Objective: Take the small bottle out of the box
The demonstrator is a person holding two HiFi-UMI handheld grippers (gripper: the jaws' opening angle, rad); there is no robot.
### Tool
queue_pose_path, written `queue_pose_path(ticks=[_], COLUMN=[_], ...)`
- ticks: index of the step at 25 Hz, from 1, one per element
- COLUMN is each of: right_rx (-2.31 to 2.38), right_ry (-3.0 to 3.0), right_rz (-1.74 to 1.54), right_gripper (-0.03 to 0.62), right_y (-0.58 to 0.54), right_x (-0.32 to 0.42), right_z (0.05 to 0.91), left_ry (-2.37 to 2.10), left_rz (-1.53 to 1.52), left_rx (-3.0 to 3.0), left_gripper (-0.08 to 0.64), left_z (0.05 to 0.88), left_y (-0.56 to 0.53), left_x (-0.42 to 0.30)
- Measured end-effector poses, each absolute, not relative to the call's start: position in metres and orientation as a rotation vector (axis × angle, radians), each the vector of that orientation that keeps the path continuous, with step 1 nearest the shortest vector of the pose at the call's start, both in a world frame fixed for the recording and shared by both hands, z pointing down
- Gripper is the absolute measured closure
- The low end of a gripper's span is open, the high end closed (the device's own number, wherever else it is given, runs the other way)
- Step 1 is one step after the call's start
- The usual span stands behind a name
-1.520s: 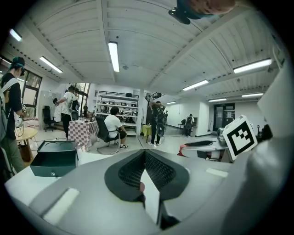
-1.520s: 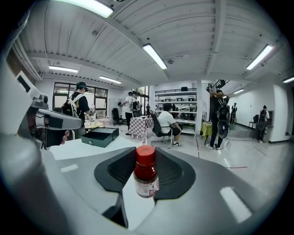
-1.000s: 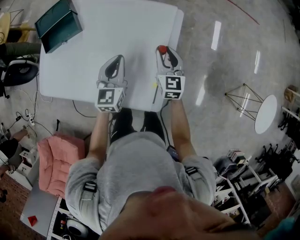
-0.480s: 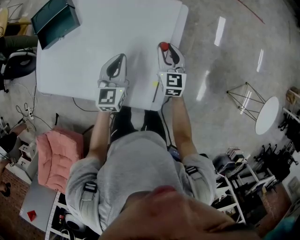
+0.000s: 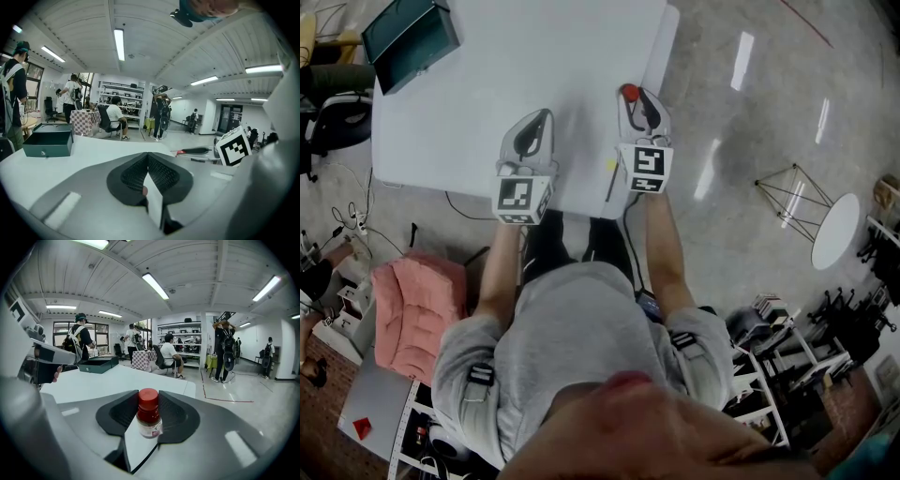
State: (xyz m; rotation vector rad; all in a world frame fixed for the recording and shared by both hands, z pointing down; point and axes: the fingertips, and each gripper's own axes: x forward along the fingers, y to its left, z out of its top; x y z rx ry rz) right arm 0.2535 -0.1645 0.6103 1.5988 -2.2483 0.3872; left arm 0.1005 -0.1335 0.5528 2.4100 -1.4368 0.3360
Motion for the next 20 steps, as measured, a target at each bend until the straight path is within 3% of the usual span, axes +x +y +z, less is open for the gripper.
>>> queue_pose_path(ticks=[8,11,20], right_rx=[1.604,1.587,1.603], right_ry=[-2.226,-2.245,-2.289], right_rz=[0.346,0.358,0.282], right_gripper=[0.451,0.383,0.377], right_y=[-0.164,-0.164,-0.160], right_x=[0.253,0.250,0.250], right_z=[0.611,0.610,0.574], left_ry=[-1.457,-1.466,-1.507], left_rz=[0.333,0.328,0.285], left_rx=[2.414,2.413,2.444], left_gripper=[0.548,0.548,0.548], left_z=[0.548,0.546,0.517], left_y=[-0.127,-0.125,-0.117], left_x=[0.096,0.094,0.094])
